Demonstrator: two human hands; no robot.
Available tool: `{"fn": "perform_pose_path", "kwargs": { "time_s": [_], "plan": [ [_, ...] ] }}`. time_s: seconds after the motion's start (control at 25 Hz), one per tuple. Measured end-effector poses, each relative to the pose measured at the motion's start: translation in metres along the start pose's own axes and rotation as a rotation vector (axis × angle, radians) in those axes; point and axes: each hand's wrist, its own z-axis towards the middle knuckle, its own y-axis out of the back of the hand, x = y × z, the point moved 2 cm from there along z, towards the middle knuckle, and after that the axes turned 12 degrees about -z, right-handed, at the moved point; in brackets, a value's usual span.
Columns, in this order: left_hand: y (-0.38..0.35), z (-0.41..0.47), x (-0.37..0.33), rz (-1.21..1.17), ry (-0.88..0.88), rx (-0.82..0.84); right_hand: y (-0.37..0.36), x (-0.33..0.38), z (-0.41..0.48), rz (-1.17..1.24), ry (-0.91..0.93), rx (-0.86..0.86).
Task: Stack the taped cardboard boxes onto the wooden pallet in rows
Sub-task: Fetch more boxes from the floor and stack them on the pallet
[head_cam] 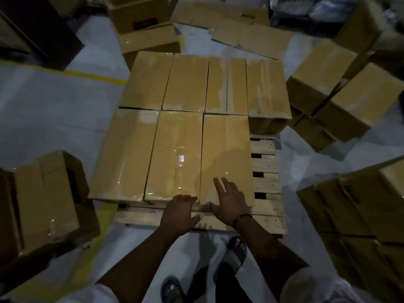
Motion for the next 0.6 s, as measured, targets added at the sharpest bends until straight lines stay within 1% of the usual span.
{"fn": "perform_pose_path", "kwargs": {
  "time_s": [0.12,0.28,0.48,0.6],
  "plan": [
    [0.038,-0.058,-0.024,-0.064,-0.049,-0.089,0.041,0.028,-0.052,0.065,-0.017,-0.09],
    [0.081,-0.102,-0.071,-0.156,-0.141,-0.239,0.074,0.045,-0.114,0.151,-0.05,-0.197],
    [0.1,-0.136,-0.123,-0.191,-0.248,-0.336,0.111,0.024,-0.177,0.2,-0.08,-0.398],
    [0.101,-0.146,-0.15,-0.213,-0.234,-0.329,0.123,-0.005,-0.201,0.221,-0.086,-0.466]
  ]
}}
